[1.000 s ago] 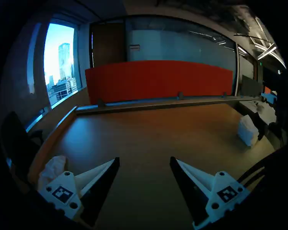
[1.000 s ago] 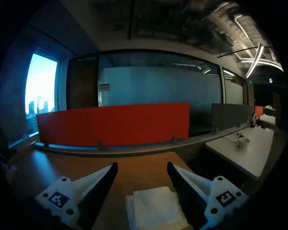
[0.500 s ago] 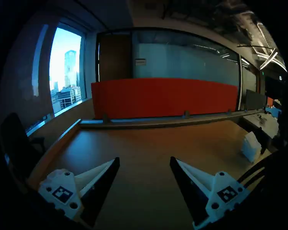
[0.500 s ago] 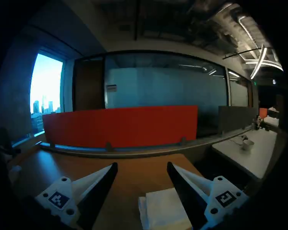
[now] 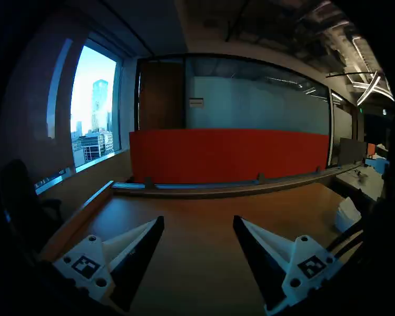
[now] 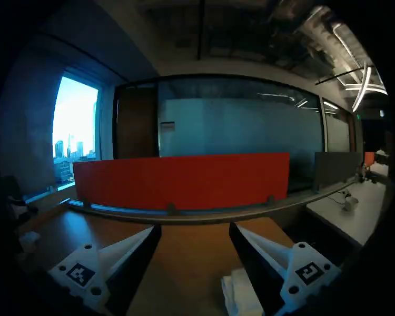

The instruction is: Fold towel

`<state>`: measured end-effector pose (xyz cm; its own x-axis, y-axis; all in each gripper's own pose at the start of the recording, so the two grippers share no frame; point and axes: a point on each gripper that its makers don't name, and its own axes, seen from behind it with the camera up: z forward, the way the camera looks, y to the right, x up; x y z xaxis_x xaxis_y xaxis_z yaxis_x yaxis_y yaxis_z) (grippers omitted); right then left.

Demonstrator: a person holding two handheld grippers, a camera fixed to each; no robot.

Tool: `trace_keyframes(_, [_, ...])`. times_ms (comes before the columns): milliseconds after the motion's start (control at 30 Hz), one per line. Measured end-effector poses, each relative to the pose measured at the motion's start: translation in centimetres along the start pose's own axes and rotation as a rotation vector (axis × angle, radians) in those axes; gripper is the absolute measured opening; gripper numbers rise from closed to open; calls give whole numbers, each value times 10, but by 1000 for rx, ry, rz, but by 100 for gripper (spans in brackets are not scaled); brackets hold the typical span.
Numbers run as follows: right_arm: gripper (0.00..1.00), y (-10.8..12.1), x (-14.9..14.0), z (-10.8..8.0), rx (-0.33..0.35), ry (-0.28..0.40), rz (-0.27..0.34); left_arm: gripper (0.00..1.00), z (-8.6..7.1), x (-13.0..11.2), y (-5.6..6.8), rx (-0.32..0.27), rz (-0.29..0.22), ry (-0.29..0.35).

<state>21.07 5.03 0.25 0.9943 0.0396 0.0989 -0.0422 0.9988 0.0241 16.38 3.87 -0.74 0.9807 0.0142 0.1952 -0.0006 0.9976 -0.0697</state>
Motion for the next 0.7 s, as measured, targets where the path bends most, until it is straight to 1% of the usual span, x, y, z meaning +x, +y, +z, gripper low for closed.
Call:
trace_keyframes(200, [99, -35, 10, 6, 33, 21, 10, 97, 3, 8, 0, -10, -6, 25])
trace_keyframes(300, [99, -47, 13, 7, 50, 19, 6, 97, 4, 11, 1, -17, -10, 38])
trace_keyframes(400, [99, -53, 17, 8, 52, 23, 5, 97, 5, 14, 0, -17, -15, 53])
trace_keyframes(700, [100, -68, 23, 8, 65, 17, -2, 97, 5, 24, 1, -25, -32, 93])
